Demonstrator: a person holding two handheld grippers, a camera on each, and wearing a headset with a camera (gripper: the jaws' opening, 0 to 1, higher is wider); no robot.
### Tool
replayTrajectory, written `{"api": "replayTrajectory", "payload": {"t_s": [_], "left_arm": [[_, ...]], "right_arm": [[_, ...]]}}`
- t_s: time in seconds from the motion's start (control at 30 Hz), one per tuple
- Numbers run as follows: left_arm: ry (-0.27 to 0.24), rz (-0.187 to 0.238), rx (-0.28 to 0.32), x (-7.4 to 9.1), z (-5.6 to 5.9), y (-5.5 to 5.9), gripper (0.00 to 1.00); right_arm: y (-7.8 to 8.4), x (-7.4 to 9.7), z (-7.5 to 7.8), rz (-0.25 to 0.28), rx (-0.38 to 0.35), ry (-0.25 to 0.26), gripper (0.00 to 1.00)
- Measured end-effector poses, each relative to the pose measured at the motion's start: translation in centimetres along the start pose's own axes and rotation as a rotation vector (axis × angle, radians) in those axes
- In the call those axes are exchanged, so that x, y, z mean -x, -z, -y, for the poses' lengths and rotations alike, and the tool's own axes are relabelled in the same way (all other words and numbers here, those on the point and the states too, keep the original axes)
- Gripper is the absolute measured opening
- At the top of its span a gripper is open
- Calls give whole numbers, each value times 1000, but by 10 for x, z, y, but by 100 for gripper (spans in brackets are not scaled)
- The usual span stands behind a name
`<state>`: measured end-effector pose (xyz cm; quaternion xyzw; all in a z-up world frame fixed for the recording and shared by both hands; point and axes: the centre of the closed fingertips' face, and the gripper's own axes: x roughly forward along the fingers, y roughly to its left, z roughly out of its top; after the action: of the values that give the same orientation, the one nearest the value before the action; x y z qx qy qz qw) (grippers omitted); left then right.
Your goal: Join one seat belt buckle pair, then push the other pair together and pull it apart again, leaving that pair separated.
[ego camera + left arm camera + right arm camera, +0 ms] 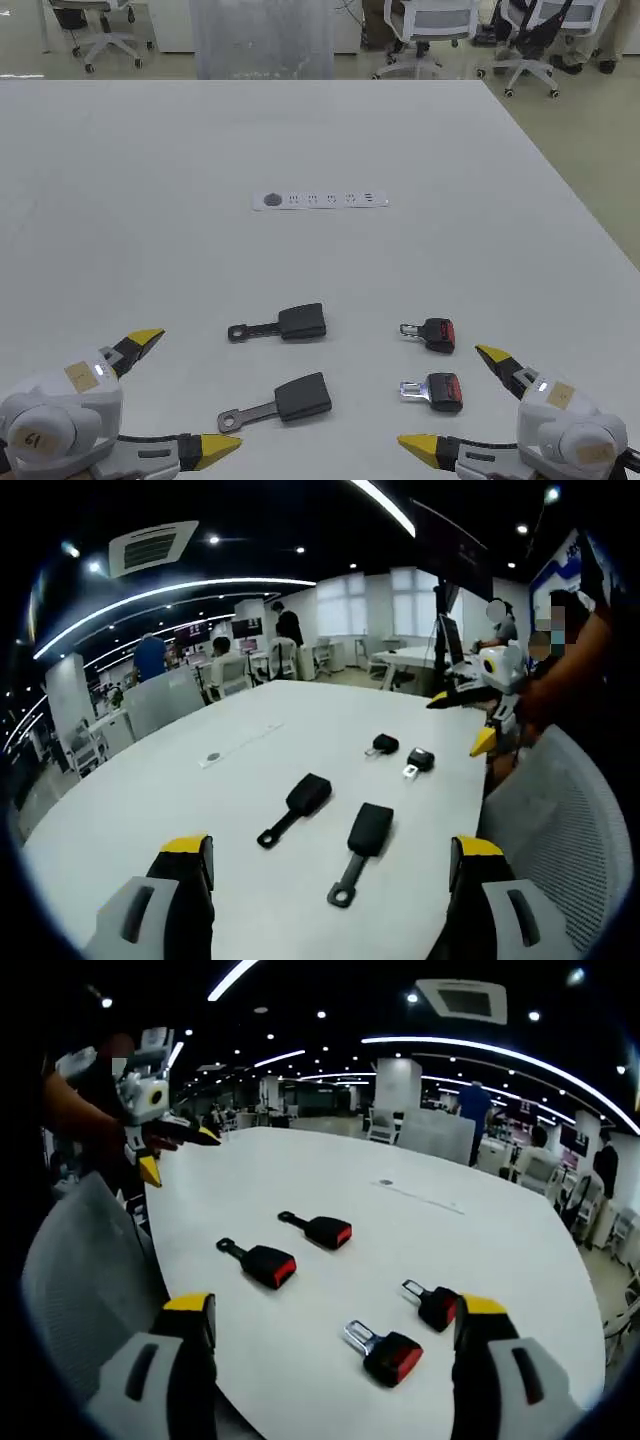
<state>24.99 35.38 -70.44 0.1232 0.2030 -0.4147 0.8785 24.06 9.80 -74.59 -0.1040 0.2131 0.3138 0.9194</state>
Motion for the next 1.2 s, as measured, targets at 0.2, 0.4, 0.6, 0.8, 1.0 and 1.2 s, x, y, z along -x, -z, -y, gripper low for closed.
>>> {"api": "replayTrajectory", "payload": {"t_s": [0.2, 0.4, 0.6, 0.8, 1.0, 1.2], "left_arm": [[-4, 4, 7, 2, 1, 1, 100], [-12, 4, 12, 3, -1, 2, 100], [-9, 4, 12, 4, 2, 2, 100], [-10, 6, 14, 4, 3, 0, 100], [-11, 7, 15, 4, 5, -2, 100], [-13, 6, 17, 4, 4, -2, 100]], "right_arm": [[0, 1, -1, 3, -1, 4, 100], [1, 2, -1, 3, -4, 7, 100], [1, 3, -2, 3, -6, 7, 100], [1, 3, -2, 4, -3, 5, 100], [0, 3, -2, 8, 3, -1, 100], [0, 3, 0, 10, -3, -4, 100]]}}
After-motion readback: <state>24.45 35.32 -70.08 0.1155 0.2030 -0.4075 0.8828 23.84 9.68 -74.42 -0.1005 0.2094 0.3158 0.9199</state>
